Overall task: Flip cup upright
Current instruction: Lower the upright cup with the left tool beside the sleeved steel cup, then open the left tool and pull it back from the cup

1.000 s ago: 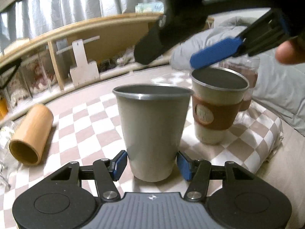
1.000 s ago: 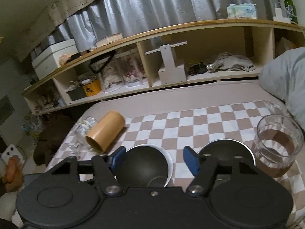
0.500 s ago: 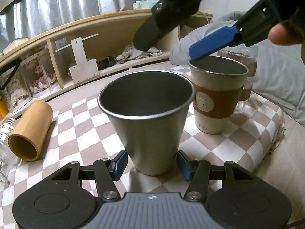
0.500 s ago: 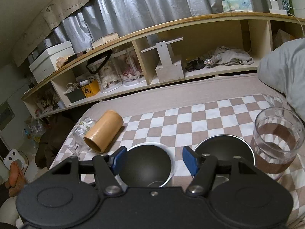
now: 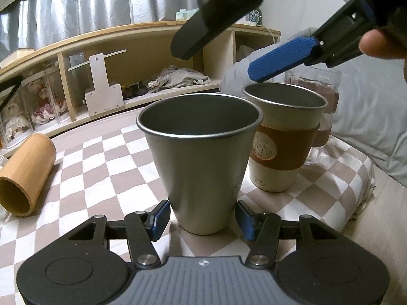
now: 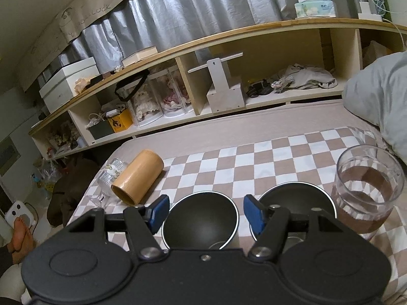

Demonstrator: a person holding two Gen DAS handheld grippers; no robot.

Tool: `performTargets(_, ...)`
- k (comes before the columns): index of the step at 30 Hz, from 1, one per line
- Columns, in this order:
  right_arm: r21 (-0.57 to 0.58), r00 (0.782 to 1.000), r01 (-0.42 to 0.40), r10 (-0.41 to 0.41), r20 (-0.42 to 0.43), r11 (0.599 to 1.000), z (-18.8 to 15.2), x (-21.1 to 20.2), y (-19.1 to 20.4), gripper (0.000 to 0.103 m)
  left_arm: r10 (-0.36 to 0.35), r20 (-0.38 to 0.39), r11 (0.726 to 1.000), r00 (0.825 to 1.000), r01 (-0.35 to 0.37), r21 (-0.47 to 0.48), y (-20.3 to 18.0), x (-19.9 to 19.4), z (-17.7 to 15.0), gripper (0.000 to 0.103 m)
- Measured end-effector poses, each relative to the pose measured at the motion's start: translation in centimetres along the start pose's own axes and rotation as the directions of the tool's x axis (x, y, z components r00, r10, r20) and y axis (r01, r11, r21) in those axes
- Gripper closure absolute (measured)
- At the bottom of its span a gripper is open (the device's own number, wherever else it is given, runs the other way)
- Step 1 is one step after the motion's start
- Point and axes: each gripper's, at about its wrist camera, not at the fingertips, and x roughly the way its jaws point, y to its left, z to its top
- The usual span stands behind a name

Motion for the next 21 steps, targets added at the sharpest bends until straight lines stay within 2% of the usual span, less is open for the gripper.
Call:
performTargets(4,-0.004,1.000,0.004,-0.004,0.000,1.000,0.0,0.0,0.0,0.037,-0.022,-0.012,0.999,1.000,0.021,-0.026,0.4,-0.1,0.2,0.045)
performTargets(6,-0.006,1.000,0.006,-0.006,0.003,1.000,0.0,0.0,0.0,0.037,-0.033,-0.021,0.999,0.999,0.032,-0.042,0.6,-0.6,0.4,0.034)
performTargets(8,-0.004,1.000,0.013,-0.013,0.008,1.000,0.0,-0.1,0.0,0.036,-0.026,-0.013,0.998,1.000,0.026,-0.050,0.8,-1.5,0.7,0.027)
performTargets(11,-0.024,0.999,0.039,-0.039,0.020,0.999,0.3,-0.6,0.3,0.034,-0.021,-0.004,0.998,1.000,0.021,-0.064,1.1,-3.1,1.3,0.025)
performTargets(16,-0.077,0.994,0.094,-0.089,0.063,0.993,-0.2,-2.3,1.2,0.025,0.014,0.022,0.996,1.000,-0.012,-0.088,1.9,-6.4,2.1,0.018)
performTargets(21,-0.106,0.983,0.166,-0.156,0.099,0.980,-1.4,-4.4,1.7,0.021,0.066,0.050,0.993,0.997,-0.061,-0.105,2.8,-9.6,2.7,0.010)
